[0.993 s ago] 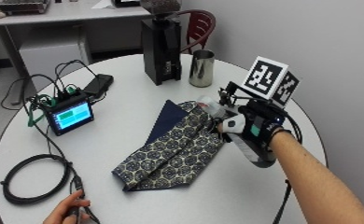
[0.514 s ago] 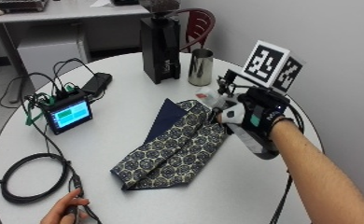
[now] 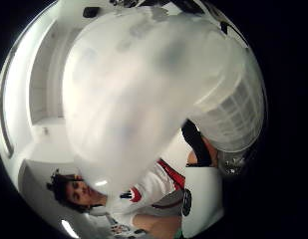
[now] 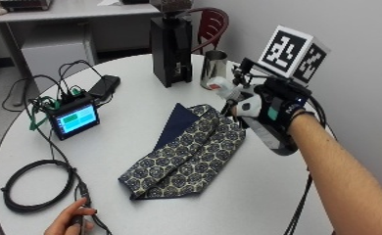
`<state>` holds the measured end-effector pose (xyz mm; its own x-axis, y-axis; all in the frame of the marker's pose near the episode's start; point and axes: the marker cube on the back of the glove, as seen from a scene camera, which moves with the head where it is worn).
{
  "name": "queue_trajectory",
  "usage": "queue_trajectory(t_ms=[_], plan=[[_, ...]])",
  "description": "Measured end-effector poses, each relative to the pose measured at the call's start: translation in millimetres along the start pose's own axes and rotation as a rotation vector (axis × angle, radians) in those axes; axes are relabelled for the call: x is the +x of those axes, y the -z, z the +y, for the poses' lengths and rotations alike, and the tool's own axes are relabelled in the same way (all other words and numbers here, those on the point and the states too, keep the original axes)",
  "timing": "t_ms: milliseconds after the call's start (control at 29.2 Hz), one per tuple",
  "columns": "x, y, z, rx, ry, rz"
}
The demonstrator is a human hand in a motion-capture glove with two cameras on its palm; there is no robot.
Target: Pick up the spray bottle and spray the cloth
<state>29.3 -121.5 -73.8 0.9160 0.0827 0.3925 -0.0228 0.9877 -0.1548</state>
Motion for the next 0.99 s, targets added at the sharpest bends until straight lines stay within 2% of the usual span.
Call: queue_trajectory(t_ms=[240, 617, 788, 993], plan=[[26.6, -53.1, -7.7, -0.082, -0.03, -0.069], [-11.4, 9.8, -4.3, 0.173, 0.078, -0.181], [-26.1, -3.6, -10.1, 0.262, 0.122, -0.318], [-51.9, -34.3, -30.4, 0.275, 0.183, -0.412]])
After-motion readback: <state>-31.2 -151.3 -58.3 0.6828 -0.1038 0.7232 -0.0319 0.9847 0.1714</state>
